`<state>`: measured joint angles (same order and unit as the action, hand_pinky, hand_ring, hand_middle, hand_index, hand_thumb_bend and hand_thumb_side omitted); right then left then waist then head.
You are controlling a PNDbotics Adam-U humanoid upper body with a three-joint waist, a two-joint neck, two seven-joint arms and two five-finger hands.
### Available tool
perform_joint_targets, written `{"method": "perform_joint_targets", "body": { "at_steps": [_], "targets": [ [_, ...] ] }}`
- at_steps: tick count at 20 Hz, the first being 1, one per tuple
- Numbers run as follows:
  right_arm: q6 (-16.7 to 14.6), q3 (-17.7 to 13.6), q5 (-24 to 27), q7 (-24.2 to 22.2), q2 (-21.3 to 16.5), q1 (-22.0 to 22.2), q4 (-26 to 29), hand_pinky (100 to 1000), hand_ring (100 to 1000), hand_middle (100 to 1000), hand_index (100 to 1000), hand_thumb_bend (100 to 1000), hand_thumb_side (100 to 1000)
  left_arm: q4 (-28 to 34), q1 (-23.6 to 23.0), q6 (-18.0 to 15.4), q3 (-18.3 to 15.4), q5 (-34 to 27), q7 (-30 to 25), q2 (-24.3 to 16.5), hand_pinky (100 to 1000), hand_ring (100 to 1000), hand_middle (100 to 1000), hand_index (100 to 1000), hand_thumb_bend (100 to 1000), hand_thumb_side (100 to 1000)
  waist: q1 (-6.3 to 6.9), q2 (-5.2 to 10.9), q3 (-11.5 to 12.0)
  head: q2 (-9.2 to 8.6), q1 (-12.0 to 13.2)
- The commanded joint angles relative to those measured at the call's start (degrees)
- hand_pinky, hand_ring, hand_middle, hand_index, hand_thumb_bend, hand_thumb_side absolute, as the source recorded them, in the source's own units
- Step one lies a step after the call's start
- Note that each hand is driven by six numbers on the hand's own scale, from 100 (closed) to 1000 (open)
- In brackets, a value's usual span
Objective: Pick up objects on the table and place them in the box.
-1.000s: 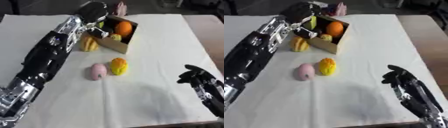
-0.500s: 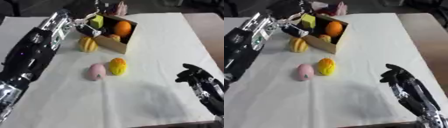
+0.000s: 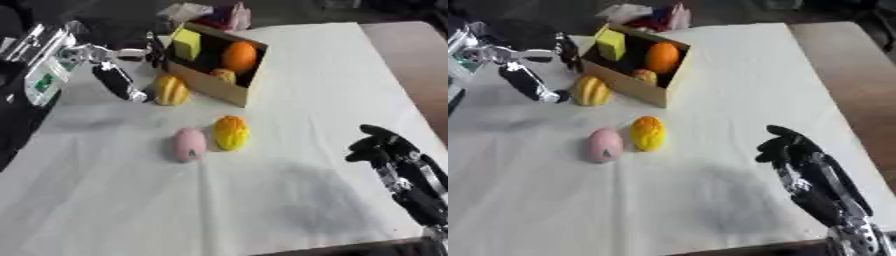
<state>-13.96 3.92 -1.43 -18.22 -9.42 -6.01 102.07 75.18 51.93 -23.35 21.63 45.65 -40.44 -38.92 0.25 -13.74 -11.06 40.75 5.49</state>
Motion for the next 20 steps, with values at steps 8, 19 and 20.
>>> {"method": "perform_joint_targets", "body": {
  "at_steps": [8,19,20],
  "targets": [
    [-0.09,-0.21,-0.10,0.06,-0.82,-0.35,0.91,698,627,632,881,100,578,-5.58,1.29,-0.50,-1.94,6.13,0.64,2.44,765,716,701,827,320,351,-0.44,0.89,-0.33,0.04,0.16],
    [-0.04,-0.01,0.20,-0.30,-0.50,-0.47,0.93,698,626,632,881,100,581,-13.07,1.73,2.50,-4.07,14.89,15.94,6.76,769,741,745,857,331,330,-0.71,0.67,-0.81,0.27,0.55],
    [-0.03,0.01,0.22,-0.33,-0.48,-0.49,0.92,698,626,632,881,100,581,-13.66,1.74,2.58,-4.18,15.38,16.69,7.02,770,741,747,858,326,328,-0.74,0.67,-0.83,0.28,0.58]
  ]
}}
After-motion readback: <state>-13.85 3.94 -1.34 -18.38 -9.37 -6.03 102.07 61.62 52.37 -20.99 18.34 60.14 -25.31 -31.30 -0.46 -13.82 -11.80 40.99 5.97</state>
